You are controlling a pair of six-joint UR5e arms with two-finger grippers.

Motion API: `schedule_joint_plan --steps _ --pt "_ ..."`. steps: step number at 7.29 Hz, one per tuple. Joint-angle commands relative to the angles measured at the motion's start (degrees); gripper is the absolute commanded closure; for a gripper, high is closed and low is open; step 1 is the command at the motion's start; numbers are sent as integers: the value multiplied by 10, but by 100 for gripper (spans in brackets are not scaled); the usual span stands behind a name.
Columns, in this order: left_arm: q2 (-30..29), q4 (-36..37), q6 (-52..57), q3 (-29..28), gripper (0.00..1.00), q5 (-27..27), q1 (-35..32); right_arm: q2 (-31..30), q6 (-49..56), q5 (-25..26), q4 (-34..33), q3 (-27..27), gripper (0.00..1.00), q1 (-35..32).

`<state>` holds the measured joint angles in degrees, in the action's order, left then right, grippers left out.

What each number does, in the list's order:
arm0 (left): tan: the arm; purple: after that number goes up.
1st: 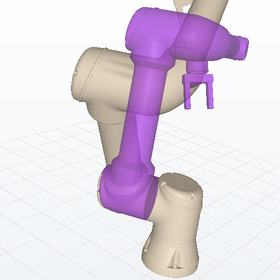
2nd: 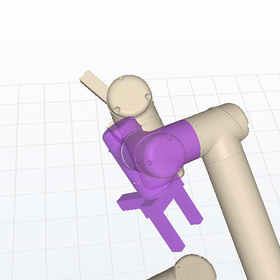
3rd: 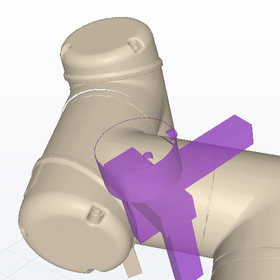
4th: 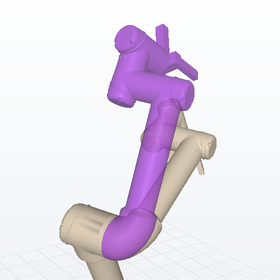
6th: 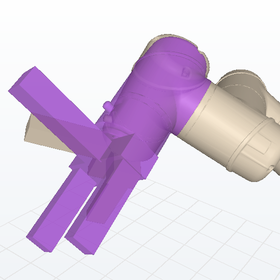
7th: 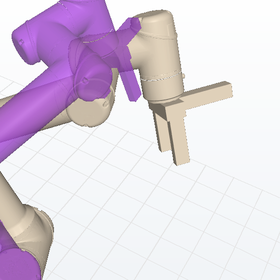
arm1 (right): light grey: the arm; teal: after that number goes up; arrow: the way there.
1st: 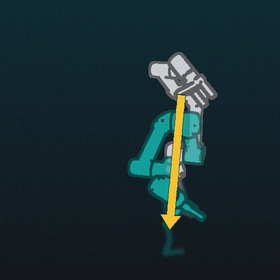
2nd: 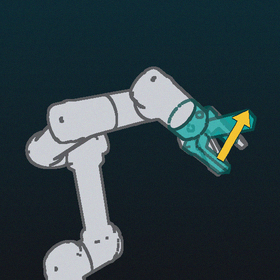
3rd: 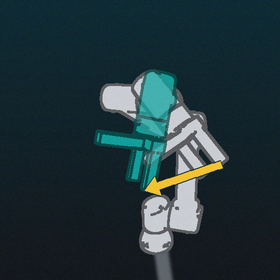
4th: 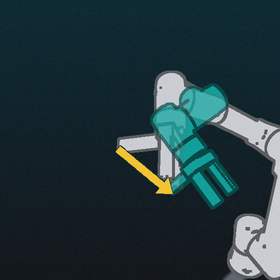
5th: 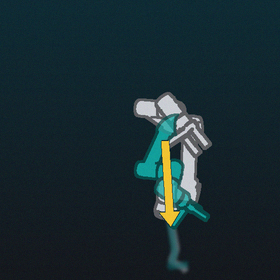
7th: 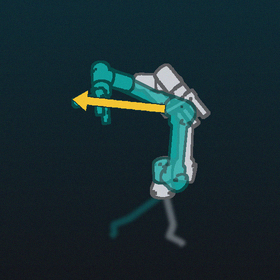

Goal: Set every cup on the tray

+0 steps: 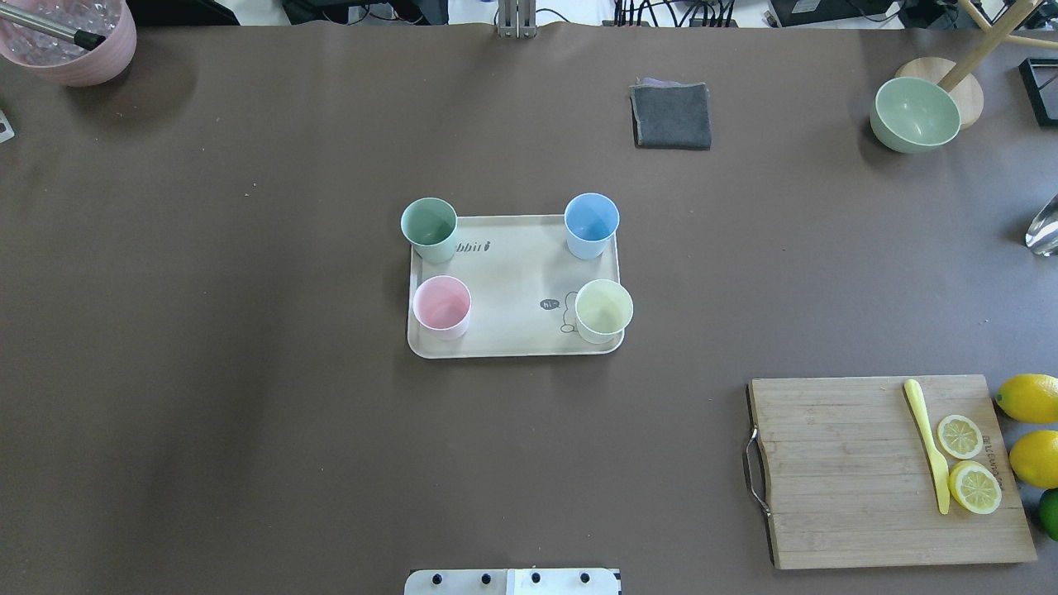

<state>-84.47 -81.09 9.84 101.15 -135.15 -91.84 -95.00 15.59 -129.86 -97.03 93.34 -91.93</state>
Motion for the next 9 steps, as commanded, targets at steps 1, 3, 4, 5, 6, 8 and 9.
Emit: schedule_joint_plan --steps 1,3,4,5,6,8,9 --pt "0 0 0 0 2 1 0 1 0 -5 0 0 0 0" --pt "0 0 0 1 2 0 0 0 2 -12 0 1 0 0" --pt "0 0 0 1 2 0 0 0 3 -19 1 1 0 0" --pt "0 0 0 0 2 1 0 -1 5 -22 1 1 0 0" --pt "0 0 0 0 2 1 0 -2 5 -22 1 0 0 0" --pt "0 0 0 1 2 0 0 -2 5 -22 1 0 0 0" --pt "0 0 0 4 2 0 0 -2 5 -22 1 0 0 0"
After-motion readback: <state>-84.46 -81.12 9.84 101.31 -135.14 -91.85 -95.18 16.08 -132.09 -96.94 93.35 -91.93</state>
